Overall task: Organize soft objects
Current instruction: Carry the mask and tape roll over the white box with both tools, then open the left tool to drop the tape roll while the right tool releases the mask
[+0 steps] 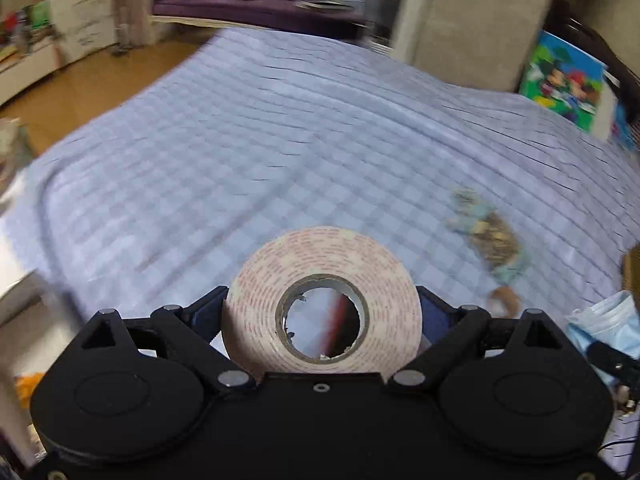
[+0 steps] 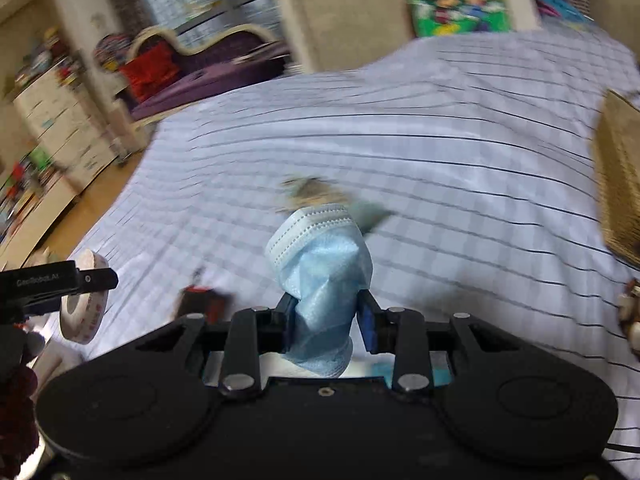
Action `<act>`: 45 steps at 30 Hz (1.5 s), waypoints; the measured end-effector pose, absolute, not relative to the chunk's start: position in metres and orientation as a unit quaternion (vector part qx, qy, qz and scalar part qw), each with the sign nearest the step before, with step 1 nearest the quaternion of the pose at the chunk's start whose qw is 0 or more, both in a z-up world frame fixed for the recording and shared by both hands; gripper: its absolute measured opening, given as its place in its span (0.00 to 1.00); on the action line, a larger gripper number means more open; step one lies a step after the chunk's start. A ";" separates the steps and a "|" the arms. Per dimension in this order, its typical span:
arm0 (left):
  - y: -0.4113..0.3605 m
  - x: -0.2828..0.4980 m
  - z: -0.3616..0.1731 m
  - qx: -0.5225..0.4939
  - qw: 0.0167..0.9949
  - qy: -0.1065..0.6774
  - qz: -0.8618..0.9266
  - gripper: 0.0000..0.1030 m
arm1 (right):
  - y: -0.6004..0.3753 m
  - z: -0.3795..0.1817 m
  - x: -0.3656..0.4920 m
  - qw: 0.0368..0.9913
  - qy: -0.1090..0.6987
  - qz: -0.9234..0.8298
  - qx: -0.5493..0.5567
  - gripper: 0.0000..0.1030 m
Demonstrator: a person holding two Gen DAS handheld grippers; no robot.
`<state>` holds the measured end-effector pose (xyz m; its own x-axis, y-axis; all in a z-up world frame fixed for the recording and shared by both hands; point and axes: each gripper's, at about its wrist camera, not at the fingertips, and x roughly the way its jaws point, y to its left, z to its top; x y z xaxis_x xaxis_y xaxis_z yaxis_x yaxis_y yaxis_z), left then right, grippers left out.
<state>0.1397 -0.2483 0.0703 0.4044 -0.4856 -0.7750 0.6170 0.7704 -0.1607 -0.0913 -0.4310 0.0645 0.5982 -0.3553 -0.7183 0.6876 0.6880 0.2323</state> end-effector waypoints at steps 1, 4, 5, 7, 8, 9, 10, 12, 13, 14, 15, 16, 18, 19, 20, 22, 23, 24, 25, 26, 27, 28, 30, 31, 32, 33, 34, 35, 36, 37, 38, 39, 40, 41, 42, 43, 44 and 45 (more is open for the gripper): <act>-0.232 0.143 0.068 0.075 0.840 0.435 -0.317 0.88 | -0.419 0.066 -0.083 0.862 0.334 -0.290 0.247 0.31; -0.184 0.155 0.059 0.060 0.851 0.444 -0.273 0.88 | -0.382 0.065 -0.058 0.872 0.353 -0.241 0.237 0.32; -0.169 0.159 0.053 0.053 0.853 0.449 -0.259 0.88 | -0.369 0.063 -0.050 0.874 0.360 -0.225 0.235 0.32; -0.136 0.170 0.041 0.040 0.857 0.461 -0.228 0.88 | -0.343 0.058 -0.031 0.877 0.376 -0.194 0.228 0.32; -0.122 0.175 0.035 0.035 0.858 0.466 -0.212 0.88 | -0.330 0.055 -0.023 0.877 0.384 -0.179 0.225 0.32; -0.109 0.180 0.028 0.031 0.860 0.470 -0.197 0.88 | -0.317 0.051 -0.014 0.876 0.393 -0.163 0.224 0.32; -0.095 0.185 0.022 0.029 0.861 0.475 -0.182 0.88 | -0.304 0.047 -0.006 0.875 0.403 -0.149 0.224 0.32; -0.070 0.195 0.009 0.025 0.862 0.483 -0.151 0.88 | -0.278 0.038 0.012 0.871 0.422 -0.117 0.221 0.32; -0.058 0.199 0.003 0.022 0.863 0.486 -0.136 0.88 | -0.264 0.034 0.020 0.870 0.431 -0.103 0.216 0.32; -0.045 0.204 -0.001 0.018 0.864 0.488 -0.125 0.88 | -0.250 0.031 0.027 0.868 0.440 -0.091 0.209 0.32; -0.035 0.209 -0.005 0.013 0.863 0.491 -0.114 0.88 | -0.237 0.026 0.035 0.867 0.449 -0.080 0.201 0.32; -0.024 0.215 -0.010 0.006 0.863 0.495 -0.100 0.88 | -0.224 0.022 0.043 0.866 0.457 -0.071 0.192 0.32; -0.009 0.226 -0.016 -0.001 0.862 0.500 -0.077 0.88 | -0.202 0.015 0.059 0.862 0.472 -0.056 0.175 0.32; -0.005 0.232 -0.019 -0.003 0.862 0.502 -0.067 0.88 | -0.191 0.011 0.067 0.860 0.479 -0.047 0.169 0.32; 0.000 0.235 -0.021 -0.004 0.863 0.503 -0.057 0.88 | -0.183 0.007 0.075 0.858 0.485 -0.039 0.166 0.32; 0.006 0.242 -0.029 -0.006 0.864 0.501 -0.043 0.88 | -0.167 0.001 0.088 0.853 0.496 -0.024 0.161 0.32; 0.009 0.243 -0.033 -0.012 0.865 0.500 -0.040 0.88 | -0.159 -0.002 0.095 0.851 0.501 -0.019 0.157 0.32; 0.013 0.244 -0.038 -0.018 0.866 0.498 -0.040 0.88 | -0.151 -0.005 0.104 0.850 0.505 -0.016 0.153 0.32; 0.014 0.245 -0.043 -0.020 0.866 0.497 -0.041 0.88 | -0.144 -0.008 0.111 0.849 0.508 -0.013 0.148 0.32; 0.016 0.246 -0.047 -0.018 0.861 0.507 -0.037 0.88 | -0.138 -0.011 0.118 0.848 0.510 -0.011 0.144 0.32; 0.019 0.247 -0.049 -0.025 0.859 0.509 -0.037 0.88 | -0.133 -0.013 0.123 0.847 0.513 -0.011 0.141 0.32; 0.022 0.247 -0.047 -0.034 0.860 0.507 -0.042 0.88 | -0.130 -0.017 0.128 0.845 0.516 -0.010 0.140 0.32; 0.024 0.247 -0.042 -0.036 0.867 0.494 -0.044 0.89 | -0.121 -0.023 0.140 0.842 0.521 -0.008 0.141 0.32; 0.023 0.246 -0.042 -0.029 0.871 0.489 -0.035 0.89 | -0.117 -0.026 0.145 0.841 0.522 -0.008 0.141 0.32; 0.022 0.248 -0.043 -0.022 0.873 0.486 -0.026 0.89 | -0.116 -0.028 0.147 0.841 0.522 -0.010 0.141 0.32; 0.022 0.248 -0.043 -0.019 0.874 0.485 -0.021 0.89 | -0.114 -0.029 0.151 0.843 0.519 -0.012 0.137 0.32; 0.023 0.250 -0.044 -0.021 0.873 0.487 -0.022 0.89 | -0.112 -0.031 0.157 0.846 0.516 -0.015 0.132 0.36; 0.024 0.251 -0.044 -0.027 0.871 0.489 -0.026 0.89 | -0.111 -0.033 0.160 0.849 0.513 -0.018 0.128 0.41; 0.025 0.252 -0.044 -0.034 0.869 0.493 -0.030 0.89 | -0.109 -0.033 0.163 0.851 0.510 -0.021 0.125 0.55; 0.027 0.254 -0.044 -0.040 0.867 0.496 -0.032 0.89 | -0.108 -0.034 0.165 0.853 0.506 -0.024 0.124 0.61; 0.028 0.254 -0.045 -0.044 0.865 0.499 -0.032 0.89 | -0.107 -0.034 0.167 0.855 0.503 -0.026 0.122 0.63; 0.029 0.255 -0.046 -0.044 0.864 0.500 -0.030 0.89 | -0.106 -0.035 0.169 0.856 0.502 -0.027 0.120 0.63; 0.030 0.255 -0.047 -0.044 0.863 0.502 -0.029 0.89 | -0.105 -0.036 0.172 0.856 0.502 -0.026 0.119 0.64; 0.030 0.256 -0.047 -0.043 0.863 0.503 -0.027 0.89 | -0.105 -0.036 0.173 0.856 0.503 -0.024 0.121 0.65; 0.030 0.257 -0.048 -0.044 0.862 0.504 -0.026 0.90 | -0.105 -0.037 0.173 0.855 0.503 -0.023 0.122 0.66; 0.030 0.257 -0.049 -0.045 0.861 0.507 -0.027 0.90 | -0.105 -0.037 0.173 0.855 0.503 -0.024 0.121 0.66; 0.031 0.257 -0.049 -0.047 0.859 0.510 -0.028 0.90 | -0.106 -0.037 0.172 0.856 0.503 -0.026 0.119 0.66; 0.031 0.257 -0.050 -0.049 0.857 0.512 -0.031 0.90 | -0.106 -0.037 0.171 0.856 0.502 -0.029 0.117 0.67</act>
